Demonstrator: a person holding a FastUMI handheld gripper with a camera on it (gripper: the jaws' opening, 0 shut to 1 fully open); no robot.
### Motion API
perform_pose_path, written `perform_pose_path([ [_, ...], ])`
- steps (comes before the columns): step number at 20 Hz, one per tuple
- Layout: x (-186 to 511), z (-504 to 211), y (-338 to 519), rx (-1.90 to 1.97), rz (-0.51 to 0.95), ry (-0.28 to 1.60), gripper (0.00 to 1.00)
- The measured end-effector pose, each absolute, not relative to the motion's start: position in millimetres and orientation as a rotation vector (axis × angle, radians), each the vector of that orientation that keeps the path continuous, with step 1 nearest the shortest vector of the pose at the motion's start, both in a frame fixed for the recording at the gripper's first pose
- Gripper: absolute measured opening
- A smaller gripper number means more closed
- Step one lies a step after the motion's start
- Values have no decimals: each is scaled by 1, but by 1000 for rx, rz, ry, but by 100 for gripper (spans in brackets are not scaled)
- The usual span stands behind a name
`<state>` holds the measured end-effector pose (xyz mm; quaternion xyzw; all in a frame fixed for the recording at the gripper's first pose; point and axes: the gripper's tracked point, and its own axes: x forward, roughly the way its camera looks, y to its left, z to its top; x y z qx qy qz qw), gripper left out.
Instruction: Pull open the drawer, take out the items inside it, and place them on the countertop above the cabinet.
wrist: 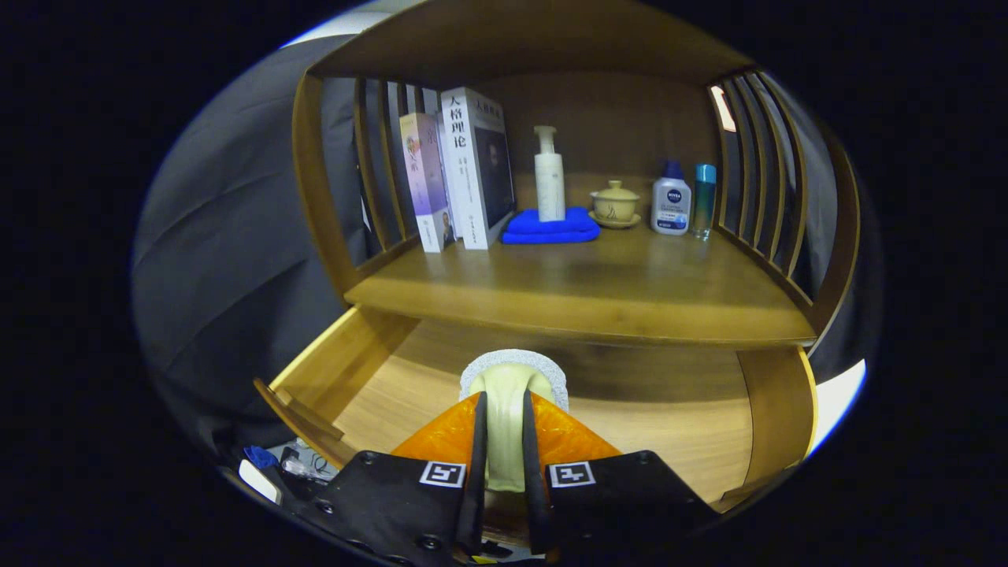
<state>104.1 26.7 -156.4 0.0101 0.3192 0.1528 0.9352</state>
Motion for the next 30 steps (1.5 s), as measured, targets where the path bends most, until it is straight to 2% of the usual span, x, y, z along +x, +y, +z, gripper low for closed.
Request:
perform_pose_path([
  [7, 126, -104, 20, 24, 302, 534, 24],
  [14, 184, -77, 16, 70, 239, 525, 24],
  [23, 245, -110, 3, 120, 145, 664, 24],
  [30, 274, -119, -1, 142, 83, 643, 26],
])
